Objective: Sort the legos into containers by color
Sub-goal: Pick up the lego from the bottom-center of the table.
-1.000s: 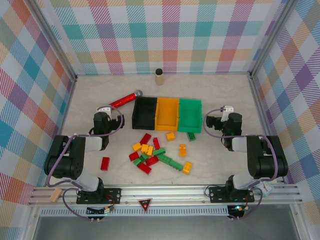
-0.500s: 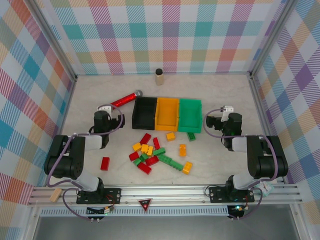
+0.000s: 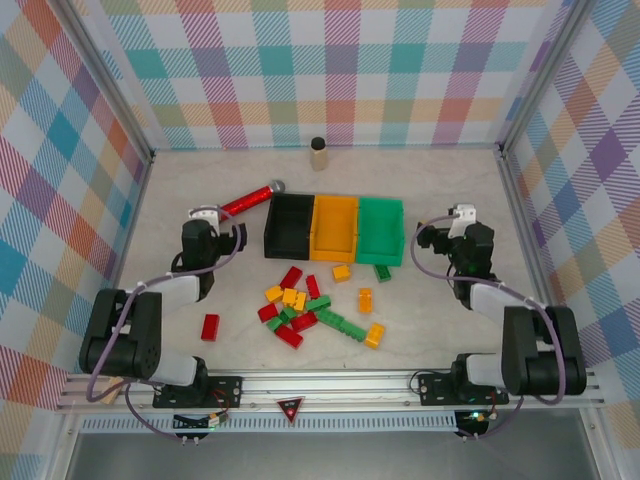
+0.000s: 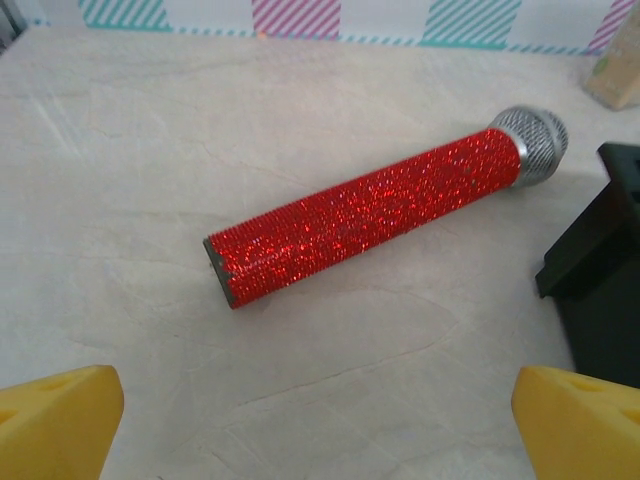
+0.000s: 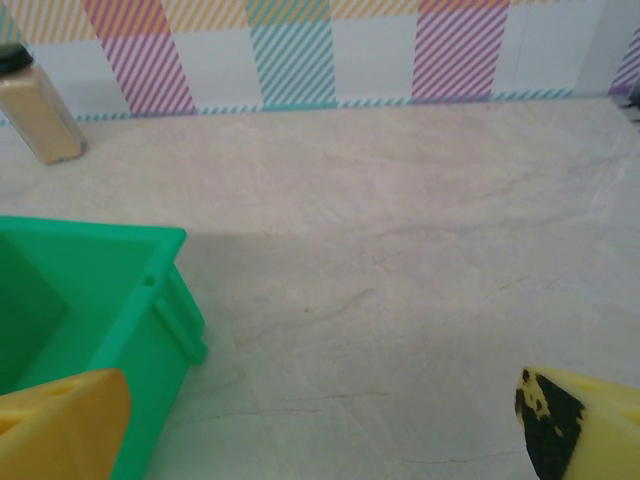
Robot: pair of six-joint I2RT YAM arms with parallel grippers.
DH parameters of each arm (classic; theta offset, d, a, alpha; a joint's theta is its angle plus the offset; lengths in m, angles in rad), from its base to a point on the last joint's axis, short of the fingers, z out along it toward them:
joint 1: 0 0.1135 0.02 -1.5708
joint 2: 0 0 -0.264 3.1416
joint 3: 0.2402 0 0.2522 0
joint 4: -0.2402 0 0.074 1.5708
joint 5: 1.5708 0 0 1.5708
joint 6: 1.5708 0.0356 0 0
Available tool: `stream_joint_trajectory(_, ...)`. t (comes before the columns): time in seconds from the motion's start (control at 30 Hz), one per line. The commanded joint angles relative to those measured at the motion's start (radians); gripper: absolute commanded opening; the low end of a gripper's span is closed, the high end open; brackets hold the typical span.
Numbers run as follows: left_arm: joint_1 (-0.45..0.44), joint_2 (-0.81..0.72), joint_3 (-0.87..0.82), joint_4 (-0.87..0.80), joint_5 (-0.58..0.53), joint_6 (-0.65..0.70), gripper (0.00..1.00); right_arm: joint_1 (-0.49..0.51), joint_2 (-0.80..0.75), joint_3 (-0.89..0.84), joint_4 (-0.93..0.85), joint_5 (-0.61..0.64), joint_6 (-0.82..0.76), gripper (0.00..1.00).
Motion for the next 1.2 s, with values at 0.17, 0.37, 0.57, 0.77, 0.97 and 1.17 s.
stream_joint_trajectory(0.17,0.002,-0.183,-0.037,-0.041,-0.02,-0.116,1.0,0.004,-0.165,0.133,-0.441,0.077,0.21,0.99)
stream_joint_trajectory(0.37,0.004,-0.197,0.105,-0.366,-0.08,-0.292,1.0,0.002,-0.062,0.204,-0.489,-0.26,0.199,0.99)
stream_joint_trajectory(0.57,0.006,-0.221,0.12,-0.408,0.111,-0.336,1.0,0.001,-0.099,0.239,-0.585,-0.419,0.257,0.99)
stream_joint_trajectory(0.77,0.004,-0.275,0.13,-0.462,0.25,-0.433,1.0,0.005,-0.143,0.338,-0.838,-0.568,0.313,0.99)
stream_joint_trajectory(0.97,-0.012,-0.279,0.093,-0.477,0.352,-0.481,1.0,0.141,-0.198,0.354,-1.056,-0.641,0.353,0.95)
stream_joint_trajectory(1.17,-0.075,-0.246,0.028,-0.423,0.31,-0.455,1.0,0.514,-0.213,0.351,-1.231,-0.388,0.371,0.86)
